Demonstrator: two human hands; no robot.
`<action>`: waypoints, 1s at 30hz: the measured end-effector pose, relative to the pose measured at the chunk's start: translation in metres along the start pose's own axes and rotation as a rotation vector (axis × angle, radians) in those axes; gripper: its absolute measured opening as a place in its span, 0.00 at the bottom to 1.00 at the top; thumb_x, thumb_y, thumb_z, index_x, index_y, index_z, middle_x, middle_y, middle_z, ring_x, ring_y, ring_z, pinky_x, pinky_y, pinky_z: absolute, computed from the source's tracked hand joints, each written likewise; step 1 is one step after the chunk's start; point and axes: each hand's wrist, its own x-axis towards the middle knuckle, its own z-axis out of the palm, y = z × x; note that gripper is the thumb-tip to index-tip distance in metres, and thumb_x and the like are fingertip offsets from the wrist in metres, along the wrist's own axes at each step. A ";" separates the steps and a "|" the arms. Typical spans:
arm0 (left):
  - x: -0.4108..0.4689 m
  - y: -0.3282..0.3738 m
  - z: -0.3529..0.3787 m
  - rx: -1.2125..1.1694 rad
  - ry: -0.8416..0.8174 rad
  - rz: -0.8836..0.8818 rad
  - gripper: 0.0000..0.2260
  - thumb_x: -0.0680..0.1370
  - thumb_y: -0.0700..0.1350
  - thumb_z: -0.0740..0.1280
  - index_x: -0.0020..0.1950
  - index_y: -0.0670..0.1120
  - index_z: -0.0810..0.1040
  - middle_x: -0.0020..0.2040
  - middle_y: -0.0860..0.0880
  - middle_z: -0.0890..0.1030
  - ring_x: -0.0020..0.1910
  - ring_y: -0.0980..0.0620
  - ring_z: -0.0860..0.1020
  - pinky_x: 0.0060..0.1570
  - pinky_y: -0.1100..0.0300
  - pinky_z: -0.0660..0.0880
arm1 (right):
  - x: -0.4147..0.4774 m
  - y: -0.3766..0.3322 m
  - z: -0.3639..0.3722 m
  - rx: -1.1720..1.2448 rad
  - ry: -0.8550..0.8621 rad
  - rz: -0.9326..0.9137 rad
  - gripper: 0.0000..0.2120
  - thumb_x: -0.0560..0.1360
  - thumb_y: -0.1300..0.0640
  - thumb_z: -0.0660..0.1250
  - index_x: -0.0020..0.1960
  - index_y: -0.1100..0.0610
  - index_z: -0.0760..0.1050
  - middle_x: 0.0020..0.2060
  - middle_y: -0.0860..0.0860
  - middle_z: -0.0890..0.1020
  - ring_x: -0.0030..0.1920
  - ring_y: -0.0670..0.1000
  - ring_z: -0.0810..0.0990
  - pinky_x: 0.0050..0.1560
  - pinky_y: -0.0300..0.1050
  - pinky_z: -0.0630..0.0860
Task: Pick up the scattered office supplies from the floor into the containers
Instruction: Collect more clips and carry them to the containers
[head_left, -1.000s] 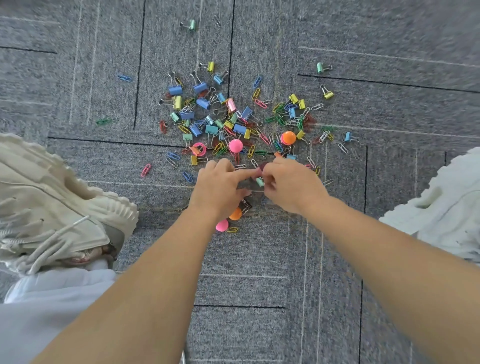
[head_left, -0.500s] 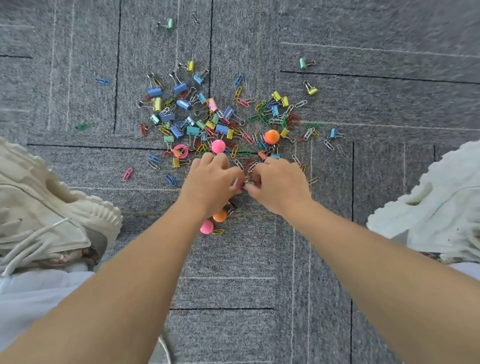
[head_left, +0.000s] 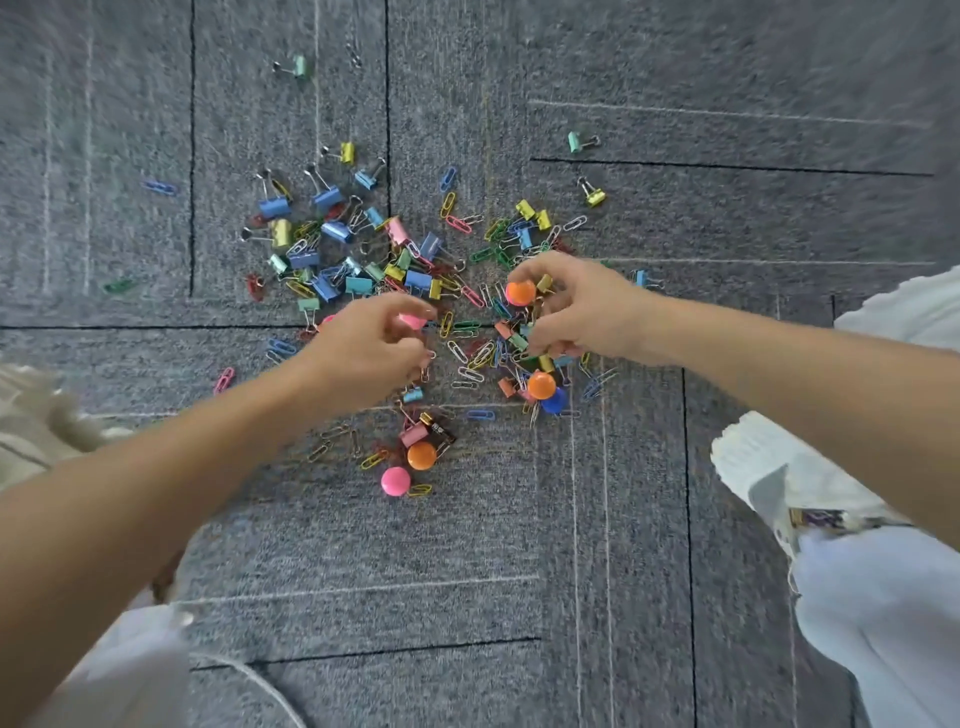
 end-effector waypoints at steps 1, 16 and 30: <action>-0.002 0.000 -0.004 -0.043 -0.051 -0.058 0.10 0.80 0.36 0.62 0.57 0.46 0.79 0.48 0.45 0.81 0.44 0.47 0.81 0.50 0.51 0.81 | -0.001 0.001 -0.005 0.108 -0.036 0.033 0.17 0.73 0.69 0.69 0.57 0.52 0.75 0.35 0.54 0.82 0.35 0.51 0.79 0.39 0.46 0.76; -0.003 -0.018 0.001 0.459 0.076 -0.081 0.14 0.79 0.55 0.66 0.41 0.46 0.73 0.33 0.49 0.76 0.30 0.52 0.73 0.31 0.60 0.72 | 0.014 0.034 0.005 -0.393 0.358 0.050 0.16 0.76 0.42 0.68 0.41 0.55 0.74 0.35 0.49 0.79 0.36 0.51 0.77 0.39 0.50 0.76; 0.019 -0.011 0.014 0.420 0.071 -0.380 0.22 0.68 0.57 0.77 0.31 0.42 0.72 0.25 0.48 0.72 0.26 0.49 0.72 0.33 0.56 0.75 | 0.042 0.029 0.017 -0.336 0.333 0.158 0.13 0.73 0.52 0.71 0.32 0.57 0.78 0.24 0.51 0.74 0.28 0.52 0.72 0.32 0.43 0.71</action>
